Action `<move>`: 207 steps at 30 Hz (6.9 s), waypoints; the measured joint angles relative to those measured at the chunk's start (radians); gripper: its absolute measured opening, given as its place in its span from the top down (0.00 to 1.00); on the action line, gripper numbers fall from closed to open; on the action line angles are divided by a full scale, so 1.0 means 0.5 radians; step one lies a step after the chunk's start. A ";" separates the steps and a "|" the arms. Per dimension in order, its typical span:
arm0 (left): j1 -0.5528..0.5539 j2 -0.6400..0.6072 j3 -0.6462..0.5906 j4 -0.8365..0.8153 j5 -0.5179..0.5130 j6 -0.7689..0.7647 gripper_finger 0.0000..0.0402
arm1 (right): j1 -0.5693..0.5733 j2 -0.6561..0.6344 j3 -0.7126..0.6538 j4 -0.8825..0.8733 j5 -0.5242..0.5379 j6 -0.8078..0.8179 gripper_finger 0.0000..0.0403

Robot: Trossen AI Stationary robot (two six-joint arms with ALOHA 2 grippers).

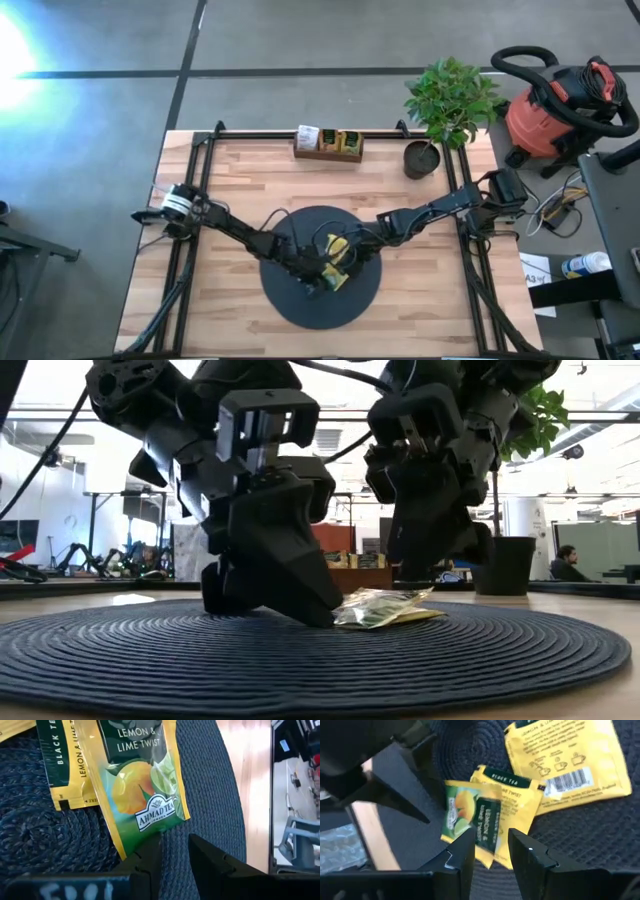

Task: Pick & Place Tea
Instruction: Put the green tea bag into the right section of the wooden organizer

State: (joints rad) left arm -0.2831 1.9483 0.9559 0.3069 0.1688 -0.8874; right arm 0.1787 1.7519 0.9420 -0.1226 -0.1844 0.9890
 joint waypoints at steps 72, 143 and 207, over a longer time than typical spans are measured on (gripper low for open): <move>0.179 -0.866 -0.393 -0.258 -0.962 -0.087 0.76 | -1.424 0.174 1.115 -1.172 0.394 -2.385 0.98; 0.350 -0.334 -0.382 0.417 -0.326 0.350 0.76 | -0.424 -0.103 0.207 -0.757 -0.122 -1.113 0.69; 0.270 -0.458 0.035 -0.696 -0.630 0.482 0.76 | -0.178 0.018 0.192 0.012 -0.314 -0.974 0.84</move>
State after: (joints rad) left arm -0.1481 1.7191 0.9733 -0.0411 -0.1463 -0.6465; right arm 0.0896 1.7611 1.0379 -0.1167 -0.3413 0.5019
